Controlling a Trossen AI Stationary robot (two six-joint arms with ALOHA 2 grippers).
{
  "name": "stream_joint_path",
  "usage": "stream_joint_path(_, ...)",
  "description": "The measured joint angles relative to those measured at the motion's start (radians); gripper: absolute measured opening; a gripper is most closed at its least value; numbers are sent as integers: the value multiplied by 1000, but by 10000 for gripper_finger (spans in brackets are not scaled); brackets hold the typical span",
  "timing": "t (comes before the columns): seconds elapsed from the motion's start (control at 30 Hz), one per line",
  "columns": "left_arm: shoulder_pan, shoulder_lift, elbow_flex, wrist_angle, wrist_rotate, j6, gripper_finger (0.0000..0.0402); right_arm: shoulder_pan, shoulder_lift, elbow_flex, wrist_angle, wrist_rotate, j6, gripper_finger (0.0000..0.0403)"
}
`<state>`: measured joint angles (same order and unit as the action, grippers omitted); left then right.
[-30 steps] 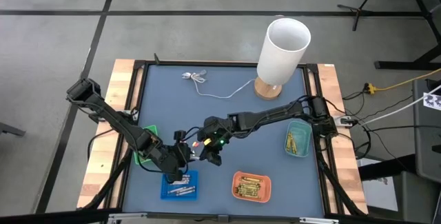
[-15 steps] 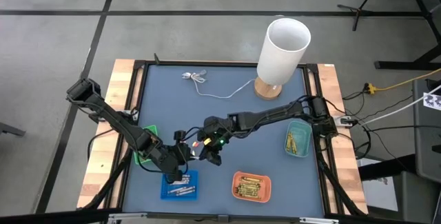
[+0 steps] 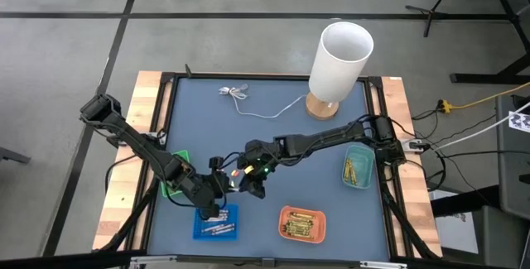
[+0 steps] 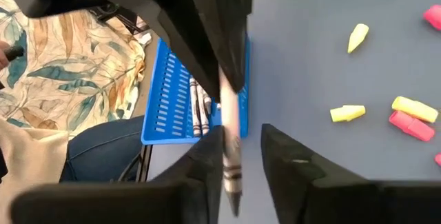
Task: Sort crayons
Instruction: Put the gray crayon into the blue bin
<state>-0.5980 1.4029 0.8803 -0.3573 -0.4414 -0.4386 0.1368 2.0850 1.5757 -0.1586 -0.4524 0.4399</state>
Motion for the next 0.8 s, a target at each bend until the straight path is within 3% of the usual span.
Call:
stream_joint_path(0.13,-4,0,0,0,87,-48,11,-2,-1,1,-65,-25,0,120)
stream_joint_path(0.33,-52,0,0,6,232,-183,11,2,-1,1,-200,-38,-29,115)
stream_joint_path(0.7,-196,-1,3,41,171,-310,12,35,1,0,-287,25,-53,111)
stream_joint_path(0.8,-211,-2,1,29,202,-342,12,48,1,-2,-289,23,-55,111)
